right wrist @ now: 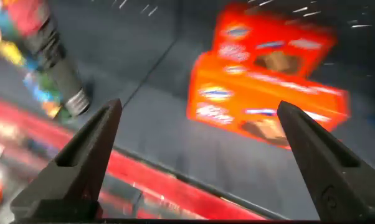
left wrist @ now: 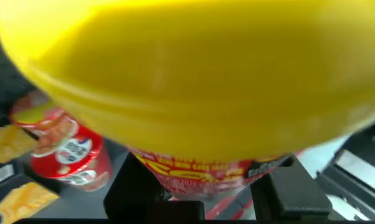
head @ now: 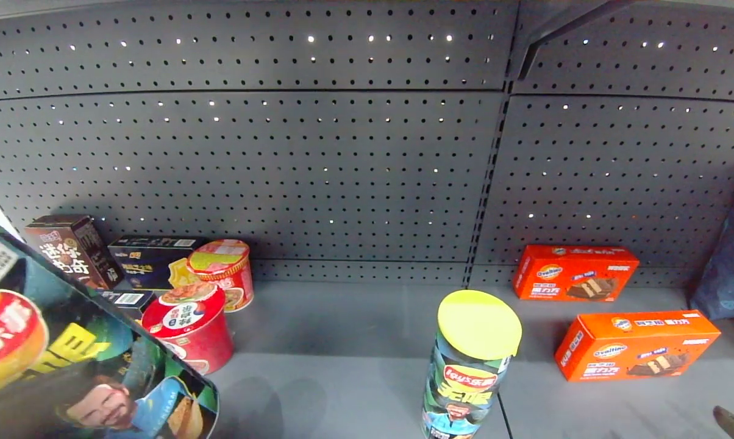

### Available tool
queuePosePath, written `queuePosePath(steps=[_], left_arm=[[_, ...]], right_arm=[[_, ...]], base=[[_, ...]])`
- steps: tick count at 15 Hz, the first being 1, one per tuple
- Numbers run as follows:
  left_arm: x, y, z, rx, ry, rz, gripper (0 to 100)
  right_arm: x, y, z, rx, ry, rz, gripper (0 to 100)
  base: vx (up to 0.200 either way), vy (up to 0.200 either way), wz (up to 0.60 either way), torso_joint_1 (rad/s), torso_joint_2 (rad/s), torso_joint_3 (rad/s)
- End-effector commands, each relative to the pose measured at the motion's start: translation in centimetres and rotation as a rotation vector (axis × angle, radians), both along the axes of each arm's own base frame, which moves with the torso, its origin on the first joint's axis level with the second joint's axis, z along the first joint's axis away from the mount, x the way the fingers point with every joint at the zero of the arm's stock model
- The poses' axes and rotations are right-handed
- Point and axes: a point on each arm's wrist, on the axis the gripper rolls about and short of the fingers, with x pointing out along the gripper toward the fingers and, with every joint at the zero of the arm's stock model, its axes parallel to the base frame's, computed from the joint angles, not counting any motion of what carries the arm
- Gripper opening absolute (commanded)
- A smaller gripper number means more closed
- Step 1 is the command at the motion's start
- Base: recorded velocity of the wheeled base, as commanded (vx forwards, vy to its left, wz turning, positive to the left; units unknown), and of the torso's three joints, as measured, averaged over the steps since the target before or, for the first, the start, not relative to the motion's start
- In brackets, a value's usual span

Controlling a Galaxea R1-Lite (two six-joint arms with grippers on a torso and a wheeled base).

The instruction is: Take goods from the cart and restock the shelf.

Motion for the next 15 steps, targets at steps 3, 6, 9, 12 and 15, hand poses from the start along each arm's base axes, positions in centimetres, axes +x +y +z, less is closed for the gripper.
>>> queuePosePath(steps=[3, 6, 9, 12, 15], left_arm=[[4.7, -3.6, -1.4, 0.015, 0.115, -0.083, 0], [9.4, -6.4, -2.4, -0.019, 0.115, -0.089, 0], [13.0, -9.0, -3.4, -0.035, 0.085, -0.099, 0], [15.4, -10.5, -3.2, -0.045, 0.090, -0.159, 0], [19.4, -11.6, -3.9, 0.015, 0.066, -0.186, 0]], right_arm=[[-3.5, -1.4, -1.1, 0.033, -0.079, -0.108, 100], [-5.3, -1.8, -2.6, 0.034, -0.087, -0.161, 100], [-6.3, -2.0, -4.6, 0.040, -0.111, -0.181, 100], [-6.1, -2.0, -5.4, 0.031, -0.092, -0.199, 100], [-5.6, -1.9, -7.3, -0.029, -0.047, -0.198, 100]], base=[[0.000, 0.000, 0.00, 0.000, 0.00, 0.000], [0.000, 0.000, 0.00, 0.000, 0.00, 0.000], [0.000, 0.000, 0.00, 0.000, 0.00, 0.000], [0.000, 0.000, 0.00, 0.000, 0.00, 0.000], [0.000, 0.000, 0.00, 0.000, 0.00, 0.000]])
